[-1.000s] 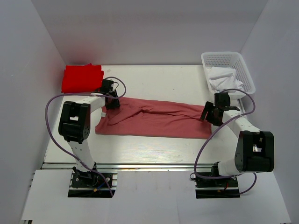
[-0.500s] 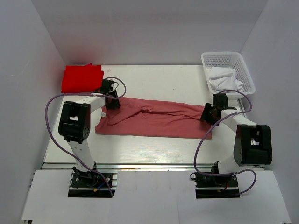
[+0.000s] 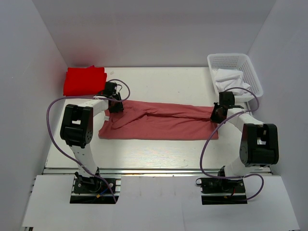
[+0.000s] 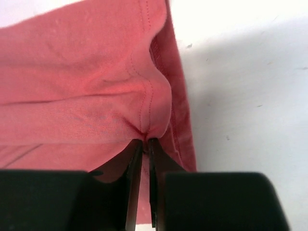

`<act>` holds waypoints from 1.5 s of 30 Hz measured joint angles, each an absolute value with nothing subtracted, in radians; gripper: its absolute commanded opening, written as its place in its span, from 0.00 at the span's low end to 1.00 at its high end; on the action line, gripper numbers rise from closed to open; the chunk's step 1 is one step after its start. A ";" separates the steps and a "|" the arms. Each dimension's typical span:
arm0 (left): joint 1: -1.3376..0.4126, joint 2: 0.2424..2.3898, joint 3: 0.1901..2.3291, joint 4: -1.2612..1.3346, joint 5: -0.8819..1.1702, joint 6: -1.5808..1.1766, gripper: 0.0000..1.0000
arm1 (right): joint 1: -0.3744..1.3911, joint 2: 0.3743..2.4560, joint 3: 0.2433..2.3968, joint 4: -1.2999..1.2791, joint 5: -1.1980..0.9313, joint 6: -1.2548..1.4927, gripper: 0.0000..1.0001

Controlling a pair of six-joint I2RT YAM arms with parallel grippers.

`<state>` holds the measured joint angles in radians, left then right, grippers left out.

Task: Fold and stack the t-shirts
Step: Fold the other side of the tshirt into a rectangle

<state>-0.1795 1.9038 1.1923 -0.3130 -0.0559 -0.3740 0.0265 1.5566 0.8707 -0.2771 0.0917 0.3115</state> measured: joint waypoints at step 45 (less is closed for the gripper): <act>-0.179 1.904 1.192 -0.314 -0.059 -0.363 0.43 | 0.022 1.662 1.001 -0.363 0.128 0.437 0.06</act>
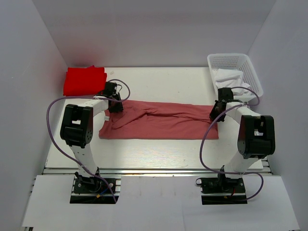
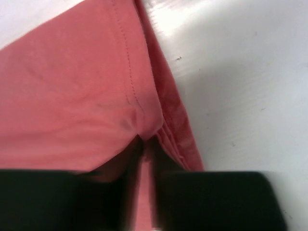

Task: Fold and stack the t-shirts
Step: Fold the other side of the tshirt into a rectangle

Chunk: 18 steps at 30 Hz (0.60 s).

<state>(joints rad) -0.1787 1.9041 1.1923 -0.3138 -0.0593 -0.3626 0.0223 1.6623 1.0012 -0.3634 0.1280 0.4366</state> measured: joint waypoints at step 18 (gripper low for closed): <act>-0.179 1.904 1.192 -0.314 -0.064 -0.363 0.43 | 0.020 1.554 1.148 -0.381 0.213 0.416 0.00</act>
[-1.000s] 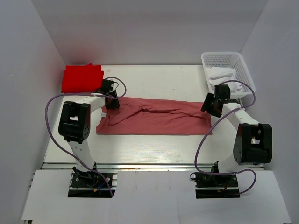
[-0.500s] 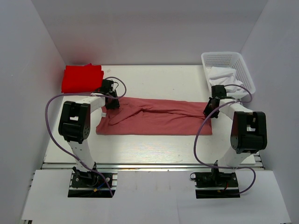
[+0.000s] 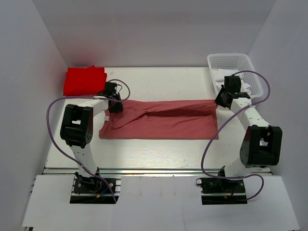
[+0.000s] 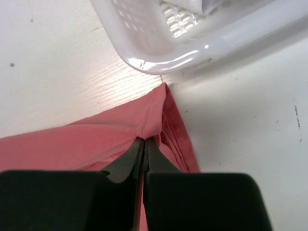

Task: Fold and stack the t-shirts
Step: Fold the other side of the tshirt into a rectangle

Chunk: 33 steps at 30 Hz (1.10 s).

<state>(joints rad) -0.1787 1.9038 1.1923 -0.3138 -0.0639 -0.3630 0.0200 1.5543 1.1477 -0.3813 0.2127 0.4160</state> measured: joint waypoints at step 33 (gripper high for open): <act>-0.186 1.804 1.302 -0.517 -0.096 -0.363 1.00 | 0.072 1.451 1.034 -0.235 -0.101 0.302 0.90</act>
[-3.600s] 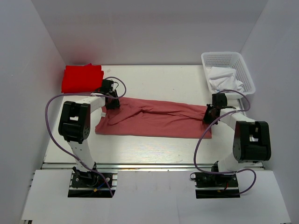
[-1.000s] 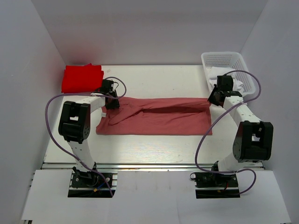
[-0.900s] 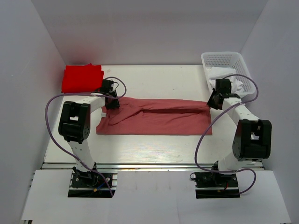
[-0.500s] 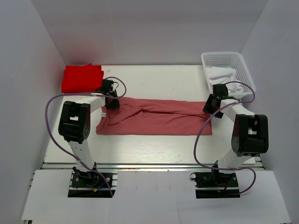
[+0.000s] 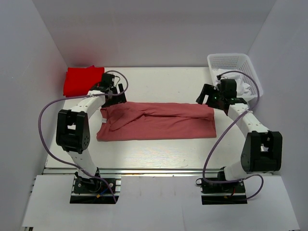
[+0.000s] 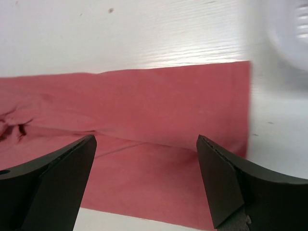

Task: Fold and stack the t-shirts
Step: Fold the other side of the tshirt into a rectangle, then rotate the tshirt 90 degrees

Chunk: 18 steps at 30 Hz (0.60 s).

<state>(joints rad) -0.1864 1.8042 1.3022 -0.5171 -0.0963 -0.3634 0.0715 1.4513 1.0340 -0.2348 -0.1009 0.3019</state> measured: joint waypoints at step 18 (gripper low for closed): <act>-0.205 2.035 1.382 -0.303 0.306 -0.432 1.00 | 0.188 1.663 0.865 -0.008 -0.159 0.382 0.90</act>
<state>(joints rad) -0.2054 2.0350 1.3823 -0.3035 0.3061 -0.4320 0.1879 1.6627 0.8654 -0.0082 -0.1585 0.3824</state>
